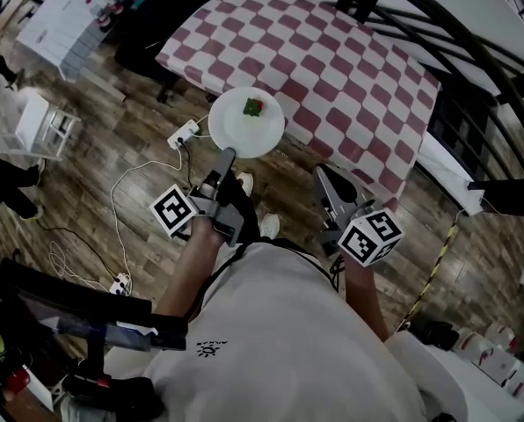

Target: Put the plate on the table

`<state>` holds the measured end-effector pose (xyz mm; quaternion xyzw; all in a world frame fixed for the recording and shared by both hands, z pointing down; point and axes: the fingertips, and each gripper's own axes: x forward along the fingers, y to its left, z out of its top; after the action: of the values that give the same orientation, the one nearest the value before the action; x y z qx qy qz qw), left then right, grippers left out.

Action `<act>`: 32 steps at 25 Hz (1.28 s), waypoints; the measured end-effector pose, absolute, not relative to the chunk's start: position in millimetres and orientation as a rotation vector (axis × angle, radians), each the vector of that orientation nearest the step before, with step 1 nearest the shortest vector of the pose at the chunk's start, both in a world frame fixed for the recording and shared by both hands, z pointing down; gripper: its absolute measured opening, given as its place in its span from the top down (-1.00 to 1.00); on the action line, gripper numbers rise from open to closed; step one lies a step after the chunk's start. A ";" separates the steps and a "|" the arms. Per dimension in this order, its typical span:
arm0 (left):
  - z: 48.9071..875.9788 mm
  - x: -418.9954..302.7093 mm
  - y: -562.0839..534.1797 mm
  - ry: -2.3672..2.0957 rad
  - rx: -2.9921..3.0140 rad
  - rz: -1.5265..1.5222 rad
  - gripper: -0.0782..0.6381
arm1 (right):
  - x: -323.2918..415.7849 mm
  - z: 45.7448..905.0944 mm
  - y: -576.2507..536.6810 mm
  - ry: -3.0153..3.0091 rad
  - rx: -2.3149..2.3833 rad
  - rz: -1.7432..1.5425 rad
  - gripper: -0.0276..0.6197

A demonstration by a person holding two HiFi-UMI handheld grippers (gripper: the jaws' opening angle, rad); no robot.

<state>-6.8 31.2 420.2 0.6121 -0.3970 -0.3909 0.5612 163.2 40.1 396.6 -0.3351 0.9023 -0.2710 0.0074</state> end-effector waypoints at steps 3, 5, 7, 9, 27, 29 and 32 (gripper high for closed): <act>423.4 -8.1 22.6 -0.924 1.436 -0.918 0.73 | 160.6 399.4 34.7 2.825 -1.058 -0.854 0.89; 424.4 -10.3 14.1 -0.916 1.437 -0.913 0.73 | 159.5 400.7 27.9 2.819 -1.076 -0.859 0.89; 424.9 -13.7 3.6 -0.911 1.443 -0.902 0.73 | 156.8 400.4 18.9 2.809 -1.090 -0.863 0.89; 424.2 -17.6 -8.1 -0.906 1.452 -0.894 0.73 | 152.5 399.3 9.1 2.804 -1.097 -0.861 0.89; 427.9 -54.3 -108.5 -0.859 1.469 -0.851 0.73 | 112.0 394.3 -81.6 2.787 -1.153 -0.838 0.89; 427.1 -56.4 -117.6 -0.844 1.477 -0.848 0.73 | 109.1 393.9 -86.8 2.783 -1.167 -0.829 0.89; 427.1 -61.4 -135.8 -0.828 1.481 -0.834 0.73 | 104.3 394.1 -101.0 2.776 -1.191 -0.831 0.89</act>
<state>-61.4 -135.8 427.1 0.6349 -0.3552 -0.3576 0.5855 104.3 -101.0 394.1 -0.3803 0.8860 -0.2653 0.0043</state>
